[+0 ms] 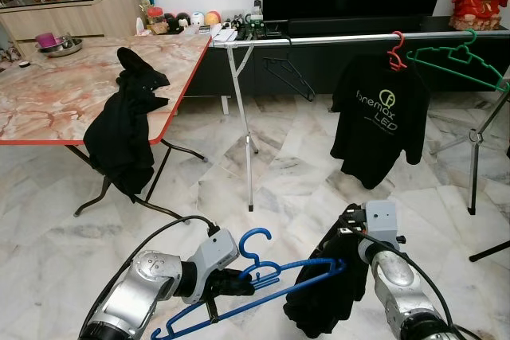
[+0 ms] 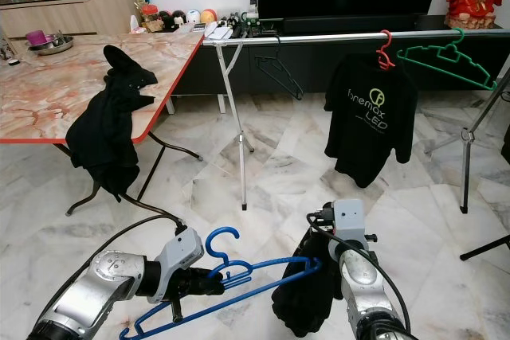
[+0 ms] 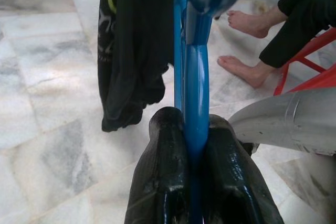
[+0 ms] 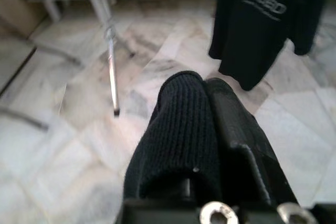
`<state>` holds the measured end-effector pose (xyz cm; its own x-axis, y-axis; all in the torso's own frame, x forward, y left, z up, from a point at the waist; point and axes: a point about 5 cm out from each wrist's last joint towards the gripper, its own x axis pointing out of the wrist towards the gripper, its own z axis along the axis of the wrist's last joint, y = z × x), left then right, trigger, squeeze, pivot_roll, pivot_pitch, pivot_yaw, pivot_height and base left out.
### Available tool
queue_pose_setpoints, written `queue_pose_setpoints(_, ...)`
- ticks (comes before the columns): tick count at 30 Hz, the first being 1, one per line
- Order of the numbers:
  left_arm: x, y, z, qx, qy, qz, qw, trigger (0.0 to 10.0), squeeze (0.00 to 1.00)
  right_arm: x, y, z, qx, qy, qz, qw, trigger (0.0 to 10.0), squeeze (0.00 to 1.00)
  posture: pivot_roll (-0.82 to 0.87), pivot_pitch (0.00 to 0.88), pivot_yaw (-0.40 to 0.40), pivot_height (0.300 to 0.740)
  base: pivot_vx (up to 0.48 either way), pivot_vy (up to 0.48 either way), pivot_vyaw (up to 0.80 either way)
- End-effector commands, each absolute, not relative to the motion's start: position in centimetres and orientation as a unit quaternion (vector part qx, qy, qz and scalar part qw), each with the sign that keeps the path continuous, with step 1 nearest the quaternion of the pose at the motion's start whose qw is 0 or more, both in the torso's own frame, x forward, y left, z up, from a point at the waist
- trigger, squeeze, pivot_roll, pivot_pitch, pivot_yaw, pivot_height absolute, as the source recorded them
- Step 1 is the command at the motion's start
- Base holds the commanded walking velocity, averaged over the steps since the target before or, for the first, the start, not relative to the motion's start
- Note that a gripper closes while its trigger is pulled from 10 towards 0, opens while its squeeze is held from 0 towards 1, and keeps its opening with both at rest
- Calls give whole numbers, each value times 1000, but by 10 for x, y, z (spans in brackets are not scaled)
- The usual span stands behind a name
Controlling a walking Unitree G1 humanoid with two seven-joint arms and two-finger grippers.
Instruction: Hang hanger
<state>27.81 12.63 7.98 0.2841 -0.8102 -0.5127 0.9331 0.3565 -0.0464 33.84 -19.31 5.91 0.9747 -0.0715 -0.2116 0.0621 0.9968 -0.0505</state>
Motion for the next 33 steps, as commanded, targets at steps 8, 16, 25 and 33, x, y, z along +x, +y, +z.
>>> queue_pose_setpoints(8,283,131,63,173,255,-508,804,10000,0,361,-177,86,93,91,-40,991,10000,0,54,31,27,740,0,0,0)
queue_pose_setpoints(16,283,126,53,155,262,-507,806,10000,0,375,-148,108,163,89,56,981,10000,0,45,32,24,740,0,0,0)
queue_pose_setpoints(25,287,121,54,140,249,-510,811,10000,0,376,-125,117,108,93,169,975,10000,0,45,32,16,740,0,0,0)
queue_pose_setpoints(33,308,119,71,124,191,-464,856,10000,0,367,-139,96,59,131,142,979,10000,0,41,36,15,740,0,0,0)
